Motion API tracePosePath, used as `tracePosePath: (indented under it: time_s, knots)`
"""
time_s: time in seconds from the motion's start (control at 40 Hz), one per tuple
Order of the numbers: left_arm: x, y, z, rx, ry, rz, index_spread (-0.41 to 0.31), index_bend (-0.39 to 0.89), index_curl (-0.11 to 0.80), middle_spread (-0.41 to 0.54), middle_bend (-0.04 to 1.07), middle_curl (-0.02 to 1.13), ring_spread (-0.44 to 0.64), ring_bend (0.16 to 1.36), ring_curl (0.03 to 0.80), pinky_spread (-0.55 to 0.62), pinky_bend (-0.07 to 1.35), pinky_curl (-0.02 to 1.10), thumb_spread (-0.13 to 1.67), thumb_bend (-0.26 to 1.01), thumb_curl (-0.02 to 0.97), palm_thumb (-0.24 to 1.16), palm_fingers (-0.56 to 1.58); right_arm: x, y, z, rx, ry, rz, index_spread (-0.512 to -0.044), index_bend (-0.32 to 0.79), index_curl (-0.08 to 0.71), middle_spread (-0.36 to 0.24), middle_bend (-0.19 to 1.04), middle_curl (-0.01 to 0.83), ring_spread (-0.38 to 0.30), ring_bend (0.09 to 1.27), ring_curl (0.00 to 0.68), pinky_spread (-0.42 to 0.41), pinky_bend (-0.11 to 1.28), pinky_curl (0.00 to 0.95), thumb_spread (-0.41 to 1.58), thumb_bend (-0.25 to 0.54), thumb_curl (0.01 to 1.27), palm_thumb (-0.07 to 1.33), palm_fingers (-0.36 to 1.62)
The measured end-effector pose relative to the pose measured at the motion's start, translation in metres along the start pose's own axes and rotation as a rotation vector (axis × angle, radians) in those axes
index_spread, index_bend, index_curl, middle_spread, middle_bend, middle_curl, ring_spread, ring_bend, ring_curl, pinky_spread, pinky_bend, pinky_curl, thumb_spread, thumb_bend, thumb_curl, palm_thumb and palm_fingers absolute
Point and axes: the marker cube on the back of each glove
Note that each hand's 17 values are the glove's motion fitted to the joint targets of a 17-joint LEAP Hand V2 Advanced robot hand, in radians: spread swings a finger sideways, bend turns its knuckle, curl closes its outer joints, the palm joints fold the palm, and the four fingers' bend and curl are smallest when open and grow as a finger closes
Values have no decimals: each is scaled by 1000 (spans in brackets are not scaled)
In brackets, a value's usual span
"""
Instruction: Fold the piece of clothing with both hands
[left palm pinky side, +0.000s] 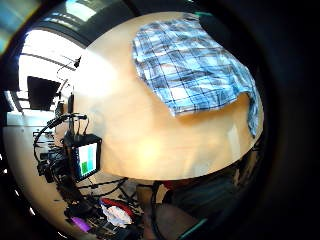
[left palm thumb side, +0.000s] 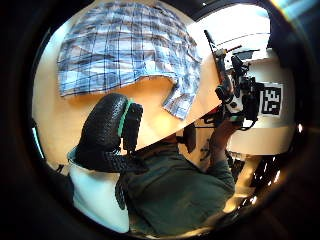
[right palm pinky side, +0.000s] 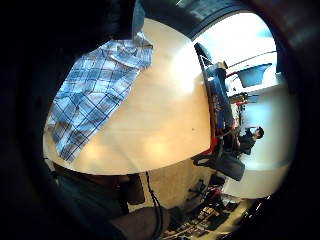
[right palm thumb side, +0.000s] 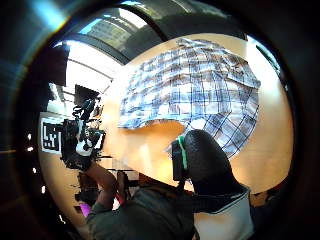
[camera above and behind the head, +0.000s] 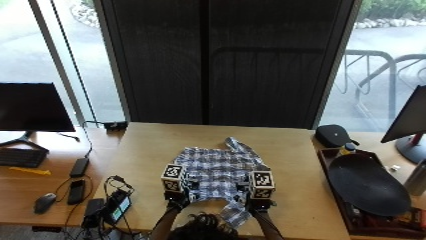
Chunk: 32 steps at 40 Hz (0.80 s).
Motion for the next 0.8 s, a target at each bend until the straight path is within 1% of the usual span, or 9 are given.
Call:
tracePosePath:
  time_s: [0.1, 0.225, 0.4, 0.5, 0.55, 0.575, 0.625, 0.7, 0.8]
  knots:
    - [-1, -14, 26, -56, -21, 1, -106, 133, 307, 66, 194, 364, 279, 499, 289, 383, 356, 276, 1141, -17, 301, 358, 319, -8, 18, 25, -199, -43, -14, -323, 137, 239, 16, 180, 300, 151, 376, 268, 249, 645, 346, 1199, 6, 344, 513, 256]
    - [-3, -22, 53, -125, -45, -17, -98, 127, 302, 73, 192, 371, 279, 515, 296, 381, 371, 288, 1137, -14, 311, 374, 303, -9, 19, 51, -296, -3, -39, -318, 134, 243, 18, 178, 302, 154, 376, 272, 249, 652, 350, 1195, -8, 355, 533, 247]
    - [8, -1, 51, -264, -65, -25, -91, 135, 300, 78, 191, 378, 278, 524, 302, 373, 402, 306, 1144, 7, 332, 466, 301, -8, 14, 85, -415, 39, -64, -307, 131, 244, 28, 187, 309, 142, 392, 284, 250, 639, 347, 1179, -1, 373, 599, 251]
    - [6, 1, 57, -307, -91, -35, -91, 165, 311, 68, 193, 379, 271, 521, 300, 359, 401, 309, 1164, 21, 345, 527, 340, -6, 25, 74, -487, 60, -57, -299, 139, 248, 30, 196, 317, 116, 413, 289, 244, 607, 339, 1178, 9, 384, 656, 294]
    - [4, 3, 60, -329, -108, -61, -98, 188, 323, 54, 189, 378, 248, 526, 300, 337, 390, 305, 1179, 28, 350, 553, 403, -4, 31, 64, -501, 71, -44, -302, 148, 253, 22, 186, 317, 90, 441, 299, 236, 589, 333, 1188, 14, 387, 680, 337]
    - [2, 4, 60, -337, -118, -77, -93, 154, 317, 62, 185, 376, 263, 514, 294, 348, 393, 305, 1172, 15, 347, 544, 347, -4, 32, 62, -503, 67, -45, -297, 133, 249, 29, 189, 318, 102, 415, 289, 241, 596, 335, 1178, 1, 386, 672, 298]
    - [-1, 6, 61, -324, -135, -92, -103, 199, 337, 49, 183, 380, 233, 519, 300, 319, 384, 308, 1196, 28, 354, 577, 433, -4, 33, 62, -502, 53, -61, -312, 167, 263, 15, 172, 316, 51, 474, 310, 226, 563, 328, 1215, 7, 380, 686, 388]
    - [3, 1, 63, -235, -110, -43, -115, 230, 360, 29, 180, 380, 206, 498, 300, 275, 390, 317, 1222, 36, 357, 608, 508, -4, 31, 66, -460, 72, -71, -325, 181, 279, -6, 168, 315, 14, 481, 316, 213, 542, 324, 1235, 1, 375, 694, 419]
    - [-1, -21, 81, -80, -90, 21, -128, 217, 374, -1, 180, 380, 152, 499, 303, 224, 383, 322, 1247, 41, 361, 639, 590, -2, 9, 97, -297, 133, -90, -340, 195, 297, -66, 195, 326, -65, 523, 334, 151, 491, 313, 1268, 3, 363, 713, 580]
